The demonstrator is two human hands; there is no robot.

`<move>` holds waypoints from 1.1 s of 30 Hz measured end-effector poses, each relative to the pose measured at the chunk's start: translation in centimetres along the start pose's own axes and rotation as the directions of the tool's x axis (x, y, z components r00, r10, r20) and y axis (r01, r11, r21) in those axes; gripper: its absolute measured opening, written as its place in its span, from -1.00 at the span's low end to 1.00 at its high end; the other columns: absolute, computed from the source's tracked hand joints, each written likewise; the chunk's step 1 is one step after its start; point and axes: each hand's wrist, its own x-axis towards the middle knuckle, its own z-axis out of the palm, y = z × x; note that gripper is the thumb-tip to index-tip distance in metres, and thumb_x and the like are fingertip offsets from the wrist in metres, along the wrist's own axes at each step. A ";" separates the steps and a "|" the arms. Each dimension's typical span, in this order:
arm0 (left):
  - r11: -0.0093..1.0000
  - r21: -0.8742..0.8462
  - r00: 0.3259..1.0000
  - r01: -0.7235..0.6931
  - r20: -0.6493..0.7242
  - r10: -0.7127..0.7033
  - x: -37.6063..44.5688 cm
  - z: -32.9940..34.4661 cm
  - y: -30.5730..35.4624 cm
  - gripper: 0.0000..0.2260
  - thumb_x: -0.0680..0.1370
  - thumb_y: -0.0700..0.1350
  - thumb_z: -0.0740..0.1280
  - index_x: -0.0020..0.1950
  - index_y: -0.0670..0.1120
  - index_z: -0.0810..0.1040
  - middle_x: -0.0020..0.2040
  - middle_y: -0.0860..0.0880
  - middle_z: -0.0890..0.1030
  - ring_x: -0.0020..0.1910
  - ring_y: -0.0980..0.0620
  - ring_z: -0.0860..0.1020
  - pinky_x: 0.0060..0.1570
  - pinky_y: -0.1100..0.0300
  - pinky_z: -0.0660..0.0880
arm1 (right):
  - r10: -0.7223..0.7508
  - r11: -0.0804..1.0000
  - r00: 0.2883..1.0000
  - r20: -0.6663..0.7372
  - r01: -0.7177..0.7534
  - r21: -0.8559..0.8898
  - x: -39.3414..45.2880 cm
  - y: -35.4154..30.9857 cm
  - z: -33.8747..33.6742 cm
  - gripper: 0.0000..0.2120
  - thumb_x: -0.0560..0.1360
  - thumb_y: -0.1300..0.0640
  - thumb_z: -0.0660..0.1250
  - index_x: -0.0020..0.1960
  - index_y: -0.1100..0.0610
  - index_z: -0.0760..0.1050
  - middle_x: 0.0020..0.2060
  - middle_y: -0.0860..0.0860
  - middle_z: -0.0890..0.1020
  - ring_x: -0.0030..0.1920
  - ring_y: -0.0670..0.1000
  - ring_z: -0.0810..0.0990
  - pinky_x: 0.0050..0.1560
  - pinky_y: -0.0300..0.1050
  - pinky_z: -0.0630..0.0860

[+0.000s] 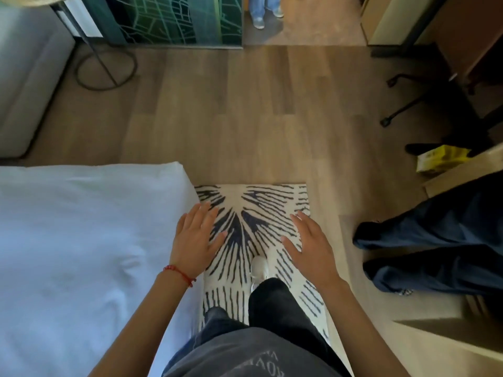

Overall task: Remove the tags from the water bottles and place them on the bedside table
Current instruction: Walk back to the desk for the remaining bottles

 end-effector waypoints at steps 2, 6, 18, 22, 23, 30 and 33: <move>1.000 -0.003 1.000 -0.008 -0.012 0.008 2.8 -0.8 0.4 -0.31 0.52 0.28 -0.10 0.30 -0.23 0.42 0.31 -0.24 0.45 0.33 -0.27 0.37 0.25 -0.18 0.32 | -0.012 1.000 1.000 0.006 0.012 -0.019 2.9 0.2 -1.2 -0.49 0.54 -0.06 0.21 0.44 0.06 0.23 0.46 0.00 0.24 0.45 -0.01 0.18 0.42 -0.05 0.20; 1.000 -0.026 1.000 0.005 -0.023 -0.006 10.2 -2.7 0.9 -0.34 0.52 0.27 -0.07 0.28 -0.22 0.44 0.30 -0.22 0.47 0.32 -0.25 0.39 0.24 -0.18 0.34 | -0.044 0.998 0.999 0.003 0.044 -0.043 10.9 0.3 -4.1 -0.50 0.54 -0.03 0.23 0.42 0.11 0.26 0.44 0.05 0.28 0.44 0.04 0.23 0.40 0.02 0.26; 0.997 0.047 0.998 -0.056 -0.006 0.056 32.6 -6.8 -3.1 -0.43 0.50 0.16 0.03 0.26 -0.24 0.46 0.28 -0.26 0.49 0.29 -0.29 0.41 0.20 -0.25 0.34 | -0.027 0.998 1.000 -0.015 0.026 -0.059 32.7 -1.0 -5.7 -0.49 0.54 -0.06 0.21 0.44 0.05 0.22 0.46 0.01 0.24 0.45 -0.02 0.18 0.37 -0.09 0.20; 0.995 0.055 0.997 -0.080 -0.008 0.081 42.0 -10.1 -5.0 -0.33 0.53 0.25 -0.08 0.28 -0.24 0.45 0.30 -0.25 0.47 0.32 -0.27 0.39 0.23 -0.23 0.33 | -0.008 0.997 0.999 -0.034 0.006 -0.076 41.6 -2.4 -6.7 -0.49 0.54 -0.07 0.20 0.44 0.06 0.21 0.46 0.01 0.23 0.45 -0.01 0.17 0.40 -0.06 0.19; 0.996 0.051 0.997 -0.078 -0.006 0.078 44.2 -10.8 -5.4 -0.37 0.51 0.22 -0.02 0.28 -0.23 0.44 0.31 -0.25 0.45 0.33 -0.27 0.38 0.25 -0.22 0.31 | -0.008 0.997 0.999 -0.044 0.005 -0.077 43.7 -2.9 -7.1 -0.49 0.54 -0.07 0.20 0.44 0.07 0.22 0.46 0.01 0.23 0.45 0.00 0.18 0.39 -0.07 0.18; 0.992 0.061 0.993 -0.113 0.022 0.112 57.1 -13.3 -5.9 -0.38 0.46 0.16 -0.01 0.32 -0.24 0.40 0.35 -0.25 0.41 0.37 -0.27 0.32 0.30 -0.20 0.25 | 0.056 0.995 0.988 -0.144 -0.067 -0.072 55.0 -3.5 -10.1 -0.50 0.52 -0.08 0.23 0.40 0.09 0.29 0.43 0.06 0.31 0.42 0.04 0.25 0.34 -0.04 0.25; 0.990 0.049 0.991 -0.129 0.045 0.127 62.2 -12.9 -4.9 -0.36 0.45 0.17 -0.02 0.33 -0.23 0.39 0.36 -0.25 0.39 0.38 -0.26 0.31 0.31 -0.18 0.25 | 0.087 0.993 0.984 -0.158 -0.098 -0.063 59.3 -2.1 -11.7 -0.50 0.52 -0.07 0.24 0.40 0.07 0.28 0.43 0.04 0.30 0.43 0.04 0.24 0.34 -0.03 0.25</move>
